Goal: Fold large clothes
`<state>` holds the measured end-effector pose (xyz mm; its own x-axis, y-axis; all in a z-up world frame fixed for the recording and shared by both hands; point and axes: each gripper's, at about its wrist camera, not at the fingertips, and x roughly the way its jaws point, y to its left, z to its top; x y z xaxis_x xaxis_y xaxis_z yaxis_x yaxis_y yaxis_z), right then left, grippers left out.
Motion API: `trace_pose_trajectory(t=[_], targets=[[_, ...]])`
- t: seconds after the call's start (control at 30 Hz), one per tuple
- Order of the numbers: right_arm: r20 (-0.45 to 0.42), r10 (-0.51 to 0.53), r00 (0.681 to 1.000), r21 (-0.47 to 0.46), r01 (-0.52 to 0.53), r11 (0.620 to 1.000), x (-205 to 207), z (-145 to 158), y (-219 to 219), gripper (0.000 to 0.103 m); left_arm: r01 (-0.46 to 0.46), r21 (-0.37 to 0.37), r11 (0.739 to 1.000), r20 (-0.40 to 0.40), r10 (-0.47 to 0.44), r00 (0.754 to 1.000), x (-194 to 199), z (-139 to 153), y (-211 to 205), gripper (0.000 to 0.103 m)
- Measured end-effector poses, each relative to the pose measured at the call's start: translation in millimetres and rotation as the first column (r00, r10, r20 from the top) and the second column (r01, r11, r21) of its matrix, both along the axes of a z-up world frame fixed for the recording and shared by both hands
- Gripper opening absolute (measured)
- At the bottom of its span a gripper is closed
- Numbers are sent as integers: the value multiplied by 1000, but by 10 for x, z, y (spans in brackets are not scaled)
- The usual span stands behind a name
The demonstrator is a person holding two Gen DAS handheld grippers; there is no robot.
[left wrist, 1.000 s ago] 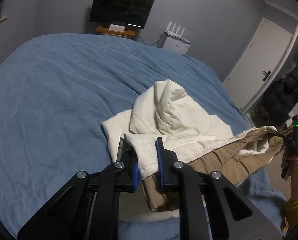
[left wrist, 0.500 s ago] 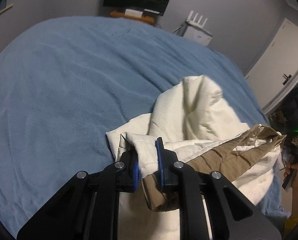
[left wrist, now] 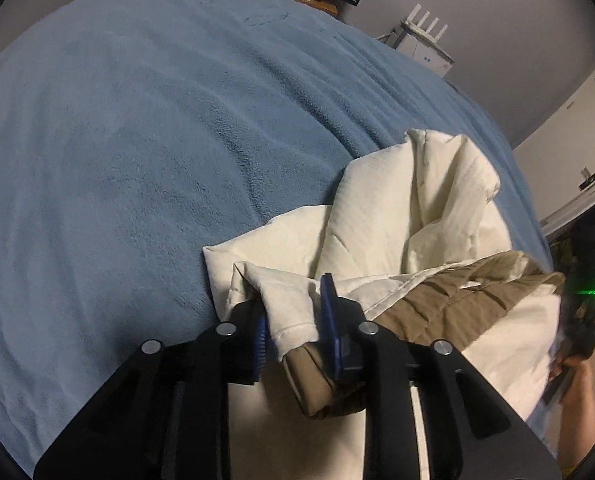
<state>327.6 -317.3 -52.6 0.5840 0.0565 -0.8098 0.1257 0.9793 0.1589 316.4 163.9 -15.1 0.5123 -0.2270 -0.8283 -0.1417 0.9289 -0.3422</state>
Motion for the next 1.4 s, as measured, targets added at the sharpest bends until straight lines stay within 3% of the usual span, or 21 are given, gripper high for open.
trace_pose_trajectory(t=[0.07, 0.1, 0.13, 0.17, 0.2, 0.33, 0.53, 0.73, 0.87, 0.97, 1.1, 1.23, 1.4], targets=[[1, 2, 1000, 26, -2, 1000, -24, 33, -19, 23, -3, -57, 998, 9, 4, 1000, -45, 46, 22, 53], [2, 5, 1000, 49, -5, 999, -49, 55, -40, 26, -9, -82, 997, 20, 11, 1000, -79, 88, 32, 71], [3, 8, 1000, 68, -8, 998, -96, 90, -54, 38, -23, -83, 996, 40, 26, 999, -143, 177, 35, 79], [6, 13, 1000, 85, -13, 996, -126, 120, -65, 46, -25, -82, 996, 55, 30, 998, -170, 241, 36, 80], [17, 18, 1000, 104, -19, 994, -182, 170, -76, 62, -21, -90, 996, 63, 27, 998, -203, 291, 37, 81], [84, 30, 996, 91, -38, 995, -448, 428, -81, 77, 12, -61, 998, 105, -6, 994, -447, 521, -96, 81], [114, 151, 982, -36, -148, 988, -1017, 557, 237, 81, 125, 132, 983, 143, -143, 979, -979, 585, -691, 86], [103, 306, 946, -154, -289, 945, -1681, 279, 815, 81, 198, 246, 949, 121, -233, 965, -1560, 233, -1221, 88], [119, 367, 922, -190, -342, 920, -1909, 160, 1124, 81, 226, 320, 920, 106, -272, 956, -1702, 27, -1400, 89], [132, 389, 912, -231, -353, 907, -1912, 86, 1292, 81, 217, 343, 914, 106, -268, 958, -1667, -83, -1473, 95], [116, 366, 923, -216, -336, 917, -1708, 8, 1430, 83, 213, 385, 898, 117, -277, 954, -1493, -155, -1551, 97], [119, 338, 934, -202, -310, 929, -1360, 20, 1587, 83, 205, 404, 892, 116, -272, 955, -1121, -178, -1604, 97], [89, 314, 945, -212, -290, 933, -803, 55, 1807, 84, 179, 387, 905, 97, -233, 968, -540, -178, -1551, 97]])
